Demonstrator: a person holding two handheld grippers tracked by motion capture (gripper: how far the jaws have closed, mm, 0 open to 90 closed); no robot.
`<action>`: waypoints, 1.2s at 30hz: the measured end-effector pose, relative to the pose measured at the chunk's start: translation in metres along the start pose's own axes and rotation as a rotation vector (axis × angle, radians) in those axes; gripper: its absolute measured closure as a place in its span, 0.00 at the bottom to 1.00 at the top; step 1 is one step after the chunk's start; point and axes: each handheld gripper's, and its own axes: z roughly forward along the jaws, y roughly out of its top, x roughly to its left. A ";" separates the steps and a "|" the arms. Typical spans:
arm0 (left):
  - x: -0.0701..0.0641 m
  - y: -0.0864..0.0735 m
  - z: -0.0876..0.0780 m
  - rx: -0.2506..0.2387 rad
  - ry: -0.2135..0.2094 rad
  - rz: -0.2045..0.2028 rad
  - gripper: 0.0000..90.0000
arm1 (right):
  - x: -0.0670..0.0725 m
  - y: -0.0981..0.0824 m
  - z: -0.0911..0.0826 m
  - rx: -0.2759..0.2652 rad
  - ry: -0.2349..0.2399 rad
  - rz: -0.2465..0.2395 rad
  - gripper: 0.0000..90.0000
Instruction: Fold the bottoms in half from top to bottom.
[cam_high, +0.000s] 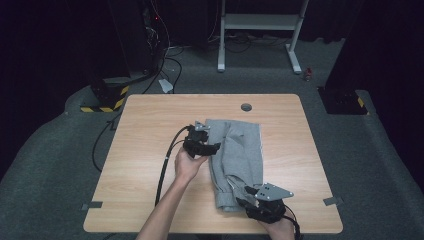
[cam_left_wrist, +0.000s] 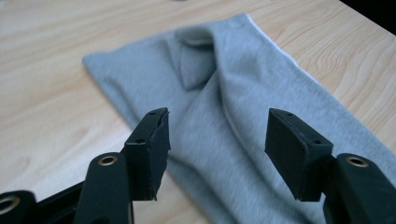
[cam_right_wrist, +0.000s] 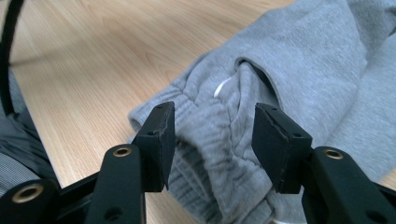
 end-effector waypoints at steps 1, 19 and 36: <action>-0.001 -0.004 -0.001 -0.003 -0.005 -0.006 0.43 | 0.000 0.001 -0.001 -0.006 0.009 0.009 0.55; -0.064 -0.086 -0.018 0.044 -0.092 0.049 0.38 | -0.039 -0.017 -0.011 0.035 -0.108 0.111 0.77; -0.069 -0.104 -0.004 0.024 -0.007 0.059 0.33 | -0.048 -0.025 0.035 0.155 -0.190 0.087 0.80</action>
